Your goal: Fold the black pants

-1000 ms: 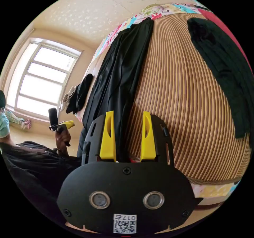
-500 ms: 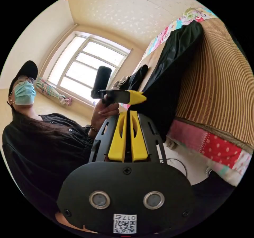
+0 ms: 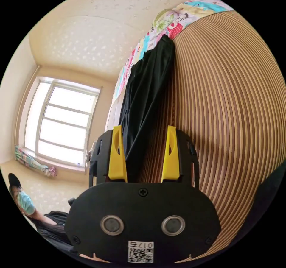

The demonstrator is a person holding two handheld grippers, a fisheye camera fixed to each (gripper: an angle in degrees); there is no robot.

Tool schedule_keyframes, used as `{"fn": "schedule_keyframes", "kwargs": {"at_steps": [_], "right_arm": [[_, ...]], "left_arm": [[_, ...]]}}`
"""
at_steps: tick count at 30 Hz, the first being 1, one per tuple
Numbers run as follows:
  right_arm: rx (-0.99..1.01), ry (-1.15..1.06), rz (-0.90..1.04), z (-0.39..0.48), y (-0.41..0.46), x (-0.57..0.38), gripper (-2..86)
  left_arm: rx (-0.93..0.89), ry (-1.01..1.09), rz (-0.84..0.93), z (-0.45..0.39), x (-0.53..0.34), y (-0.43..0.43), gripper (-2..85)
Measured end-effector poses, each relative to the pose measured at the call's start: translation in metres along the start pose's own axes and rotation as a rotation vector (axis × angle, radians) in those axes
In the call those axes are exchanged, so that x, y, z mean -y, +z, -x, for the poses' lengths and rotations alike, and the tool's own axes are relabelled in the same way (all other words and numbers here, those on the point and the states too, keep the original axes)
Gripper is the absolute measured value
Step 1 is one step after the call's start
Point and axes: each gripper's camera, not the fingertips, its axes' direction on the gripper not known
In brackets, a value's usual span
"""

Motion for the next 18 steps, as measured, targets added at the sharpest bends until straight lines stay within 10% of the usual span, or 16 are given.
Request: {"fn": "schedule_keyframes", "kwargs": {"at_steps": [8, 18], "right_arm": [[-0.483, -0.231, -0.185, 0.176, 0.114, 0.070, 3.6], [-0.261, -0.528, 0.188, 0.265, 0.265, 0.003, 12.1]], "left_arm": [[-0.187, -0.064, -0.183, 0.053, -0.033, -0.076, -0.4], [0.019, -0.454, -0.305, 0.164, -0.130, -0.180, 4.1]]}}
